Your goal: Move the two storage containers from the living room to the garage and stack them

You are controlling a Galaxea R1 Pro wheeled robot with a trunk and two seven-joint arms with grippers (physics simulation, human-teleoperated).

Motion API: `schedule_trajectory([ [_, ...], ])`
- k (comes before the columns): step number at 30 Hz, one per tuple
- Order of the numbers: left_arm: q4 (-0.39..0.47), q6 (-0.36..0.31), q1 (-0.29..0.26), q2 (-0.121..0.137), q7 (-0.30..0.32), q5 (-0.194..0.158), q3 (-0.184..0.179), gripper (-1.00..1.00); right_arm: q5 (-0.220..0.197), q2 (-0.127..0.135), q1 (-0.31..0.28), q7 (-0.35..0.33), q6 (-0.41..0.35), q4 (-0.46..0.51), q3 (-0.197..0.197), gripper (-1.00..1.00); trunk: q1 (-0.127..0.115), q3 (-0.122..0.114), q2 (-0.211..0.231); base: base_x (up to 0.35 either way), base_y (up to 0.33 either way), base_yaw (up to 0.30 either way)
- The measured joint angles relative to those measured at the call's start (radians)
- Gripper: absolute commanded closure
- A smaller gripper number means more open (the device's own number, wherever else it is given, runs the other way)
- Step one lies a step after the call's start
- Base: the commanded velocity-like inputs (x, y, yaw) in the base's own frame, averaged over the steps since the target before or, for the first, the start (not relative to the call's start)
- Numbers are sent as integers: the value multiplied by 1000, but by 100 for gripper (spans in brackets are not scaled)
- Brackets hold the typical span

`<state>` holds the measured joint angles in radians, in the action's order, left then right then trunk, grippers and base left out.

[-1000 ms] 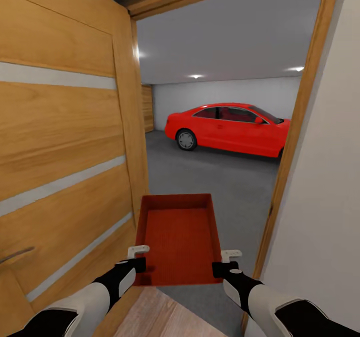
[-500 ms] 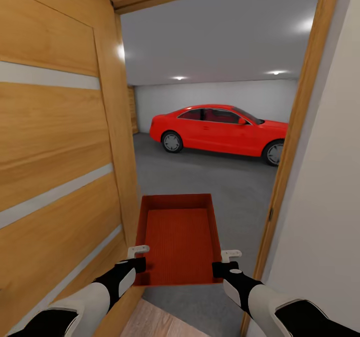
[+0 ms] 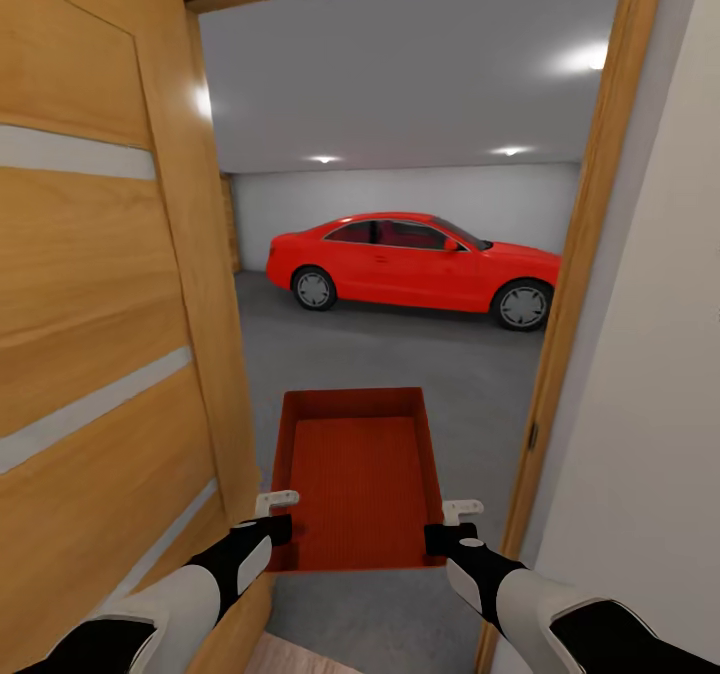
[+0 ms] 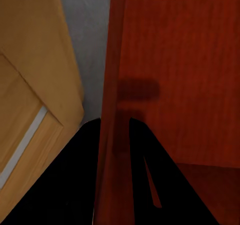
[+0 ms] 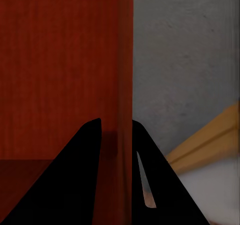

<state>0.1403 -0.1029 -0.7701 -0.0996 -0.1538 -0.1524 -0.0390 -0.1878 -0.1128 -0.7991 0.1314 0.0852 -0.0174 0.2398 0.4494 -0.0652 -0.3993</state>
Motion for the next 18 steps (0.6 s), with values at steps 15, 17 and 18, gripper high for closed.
schedule_trajectory([
  [15,0,0,0,0,0,0,0,100,0,0,0,0,0,0,0,100,0,-10,0,172,143,-215],
  [17,0,0,0,0,0,0,0,100,0,0,0,0,0,0,0,100,0,-11,0,172,143,-215],
  [18,0,0,0,0,1,0,0,100,0,0,0,1,0,0,0,100,0,-12,0,172,143,-215],
])
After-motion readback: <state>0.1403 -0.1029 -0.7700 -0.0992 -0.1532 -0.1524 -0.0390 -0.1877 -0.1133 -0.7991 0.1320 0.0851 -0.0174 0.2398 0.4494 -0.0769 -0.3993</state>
